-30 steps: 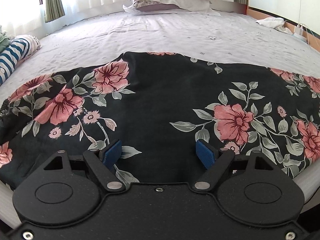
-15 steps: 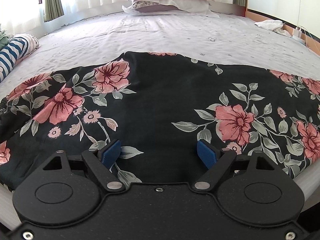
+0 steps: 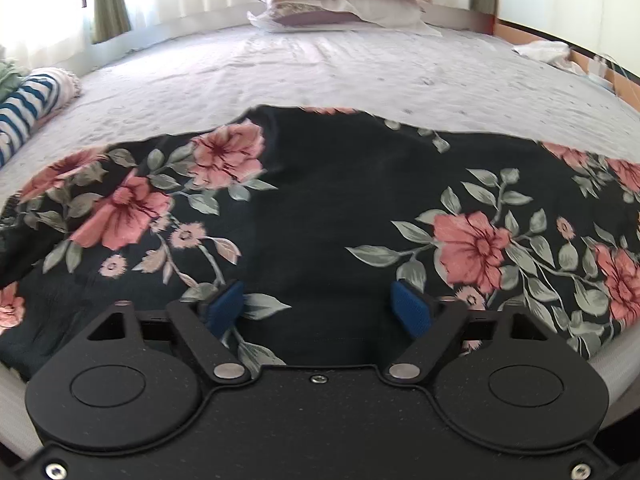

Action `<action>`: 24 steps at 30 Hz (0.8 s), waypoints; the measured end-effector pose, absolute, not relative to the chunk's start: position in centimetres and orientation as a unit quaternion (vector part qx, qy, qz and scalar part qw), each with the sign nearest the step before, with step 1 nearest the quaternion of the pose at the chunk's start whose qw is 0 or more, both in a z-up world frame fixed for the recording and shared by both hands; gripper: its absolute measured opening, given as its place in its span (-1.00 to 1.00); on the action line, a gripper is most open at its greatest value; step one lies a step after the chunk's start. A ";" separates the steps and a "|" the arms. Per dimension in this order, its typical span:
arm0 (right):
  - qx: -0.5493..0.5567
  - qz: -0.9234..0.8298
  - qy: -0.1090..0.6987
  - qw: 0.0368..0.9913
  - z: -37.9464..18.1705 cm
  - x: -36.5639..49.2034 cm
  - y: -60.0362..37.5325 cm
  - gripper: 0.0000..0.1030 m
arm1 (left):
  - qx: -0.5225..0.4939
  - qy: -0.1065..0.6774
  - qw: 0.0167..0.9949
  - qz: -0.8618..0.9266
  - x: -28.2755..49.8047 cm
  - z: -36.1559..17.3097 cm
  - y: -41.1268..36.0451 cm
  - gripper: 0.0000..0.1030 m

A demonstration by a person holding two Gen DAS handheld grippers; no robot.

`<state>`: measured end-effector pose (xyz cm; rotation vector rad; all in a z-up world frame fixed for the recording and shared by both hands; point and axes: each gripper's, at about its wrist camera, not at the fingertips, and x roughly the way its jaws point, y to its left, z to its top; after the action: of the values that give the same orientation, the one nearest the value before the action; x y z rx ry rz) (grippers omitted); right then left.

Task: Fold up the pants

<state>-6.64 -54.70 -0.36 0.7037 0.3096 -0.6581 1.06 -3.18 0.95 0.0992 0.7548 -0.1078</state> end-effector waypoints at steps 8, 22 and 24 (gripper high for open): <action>0.390 -0.205 0.136 0.888 2.5 -5.9 -51.8 -0.95 | 0.006 0.352 0.936 -0.027 0.9 2.2 -0.6 -0.24; 0.156 0.068 0.323 0.931 3.0 4.6 -23.2 -0.95 | -0.054 0.325 0.944 -0.010 -0.6 2.5 7.3 -0.04; 0.132 0.099 0.342 0.925 2.4 4.4 -20.0 -0.95 | -0.077 0.326 0.942 -0.014 -0.7 2.4 8.7 0.00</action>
<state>4.40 -19.96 2.36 0.2698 0.7005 0.2027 -0.69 8.71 2.39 -0.1562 0.6648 -0.0282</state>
